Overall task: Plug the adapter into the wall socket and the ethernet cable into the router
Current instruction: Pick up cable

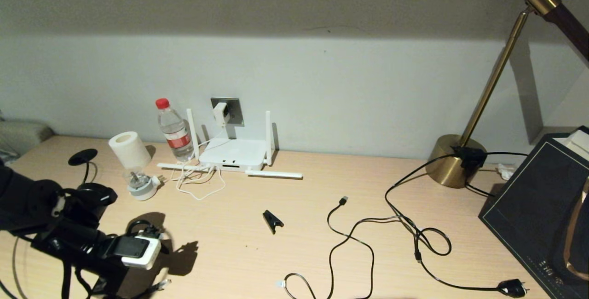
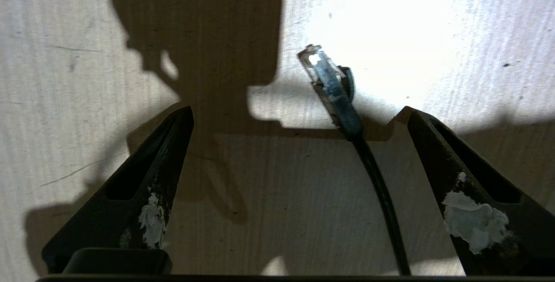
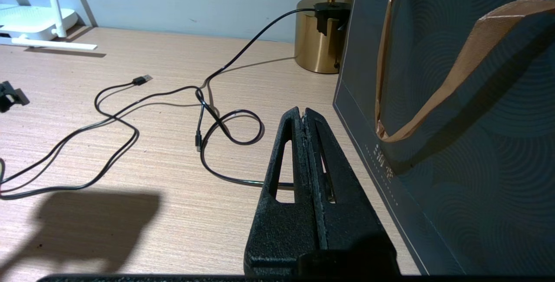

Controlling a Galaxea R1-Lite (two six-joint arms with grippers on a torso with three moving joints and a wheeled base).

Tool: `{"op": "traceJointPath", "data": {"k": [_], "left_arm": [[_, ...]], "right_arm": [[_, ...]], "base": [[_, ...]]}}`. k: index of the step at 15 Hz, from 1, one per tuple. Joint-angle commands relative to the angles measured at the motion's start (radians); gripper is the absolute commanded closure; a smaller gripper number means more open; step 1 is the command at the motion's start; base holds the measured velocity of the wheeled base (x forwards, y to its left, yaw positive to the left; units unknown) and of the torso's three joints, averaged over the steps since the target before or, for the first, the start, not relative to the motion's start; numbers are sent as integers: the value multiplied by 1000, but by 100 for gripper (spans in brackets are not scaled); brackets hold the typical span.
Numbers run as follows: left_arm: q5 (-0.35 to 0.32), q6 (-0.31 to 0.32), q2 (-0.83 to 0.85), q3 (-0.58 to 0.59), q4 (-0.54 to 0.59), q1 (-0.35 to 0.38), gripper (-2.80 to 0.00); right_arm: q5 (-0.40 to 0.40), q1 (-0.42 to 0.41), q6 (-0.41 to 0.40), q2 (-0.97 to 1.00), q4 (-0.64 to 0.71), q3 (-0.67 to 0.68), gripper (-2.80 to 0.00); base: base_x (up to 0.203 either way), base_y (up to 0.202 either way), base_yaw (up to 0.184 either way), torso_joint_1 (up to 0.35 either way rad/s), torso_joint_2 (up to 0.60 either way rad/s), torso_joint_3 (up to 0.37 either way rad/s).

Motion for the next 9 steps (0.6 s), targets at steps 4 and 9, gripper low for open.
{"op": "traceJointPath", "data": {"k": [4,9], "left_arm": [[-2,8,11,8,2,1,-280],[-2,8,16,8,2,10,-280]], "right_arm": [[1,0,0,2,-1,35,0],[1,0,0,2,-1,35,0]], "base": [[0,0,0,0,0,0],[0,0,0,0,0,0]]}}
